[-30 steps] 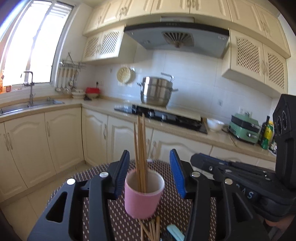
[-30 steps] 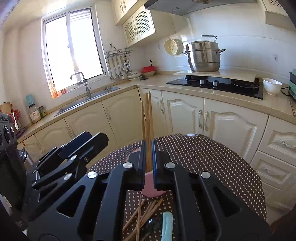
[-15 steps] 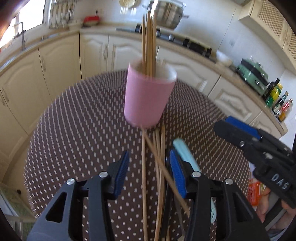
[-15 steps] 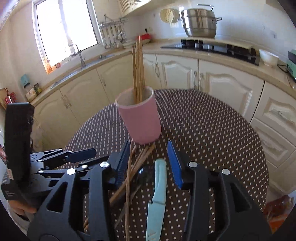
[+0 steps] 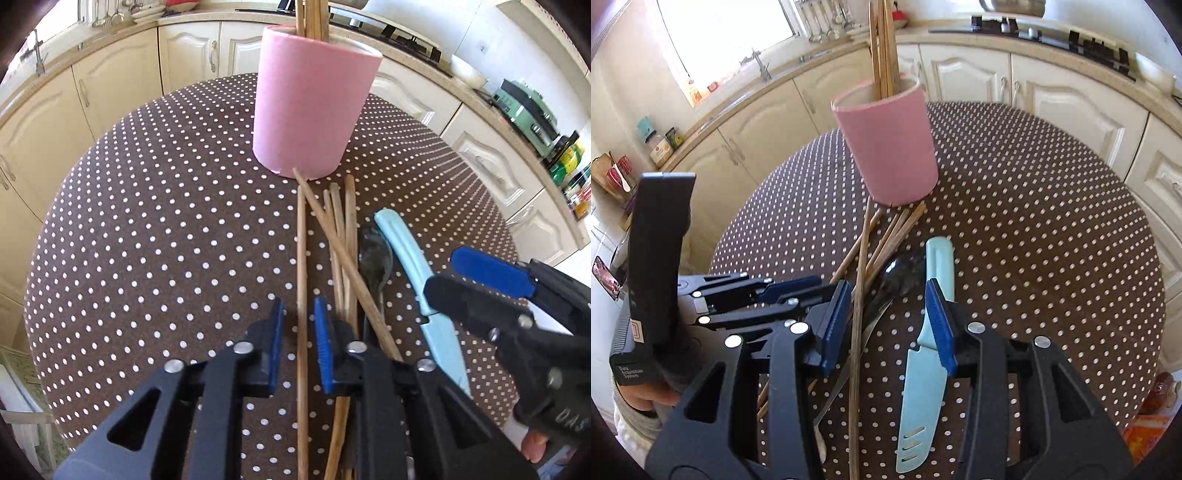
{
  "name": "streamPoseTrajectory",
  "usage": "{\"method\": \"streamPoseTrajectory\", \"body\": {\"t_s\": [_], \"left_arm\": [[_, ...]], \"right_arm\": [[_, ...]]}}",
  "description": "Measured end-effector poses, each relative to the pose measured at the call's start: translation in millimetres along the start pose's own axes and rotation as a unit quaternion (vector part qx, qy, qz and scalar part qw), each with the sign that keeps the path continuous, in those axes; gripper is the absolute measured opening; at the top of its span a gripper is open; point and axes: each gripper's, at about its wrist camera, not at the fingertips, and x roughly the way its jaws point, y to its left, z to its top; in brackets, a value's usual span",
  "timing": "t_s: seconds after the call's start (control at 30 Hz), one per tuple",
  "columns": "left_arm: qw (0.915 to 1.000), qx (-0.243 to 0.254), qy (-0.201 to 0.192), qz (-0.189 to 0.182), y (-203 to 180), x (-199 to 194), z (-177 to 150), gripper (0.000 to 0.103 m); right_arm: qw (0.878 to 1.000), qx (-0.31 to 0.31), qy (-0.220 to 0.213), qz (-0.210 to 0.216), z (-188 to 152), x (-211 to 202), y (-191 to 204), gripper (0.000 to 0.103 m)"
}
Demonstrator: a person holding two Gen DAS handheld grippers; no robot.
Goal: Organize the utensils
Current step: 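Release the chopstick and return the right gripper to the pile, then grasp a chopstick with the right gripper while the left gripper grasps another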
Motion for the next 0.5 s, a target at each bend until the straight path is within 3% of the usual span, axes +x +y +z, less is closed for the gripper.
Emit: {"method": "streamPoseTrajectory", "body": {"t_s": [0.33, 0.4, 0.5], "left_arm": [[0.999, -0.039, -0.018, 0.008, 12, -15, -18, 0.005], [0.9986, -0.047, -0.02, 0.011, 15, -17, -19, 0.005], [0.9986, -0.05, -0.018, 0.006, 20, -22, -22, 0.005]], "right_arm": [[0.998, -0.012, 0.054, 0.01, -4, 29, 10, 0.042], [0.998, -0.014, 0.064, 0.01, -5, 34, 12, 0.034], [0.997, -0.012, 0.074, 0.008, -5, 42, 13, 0.031]]}}
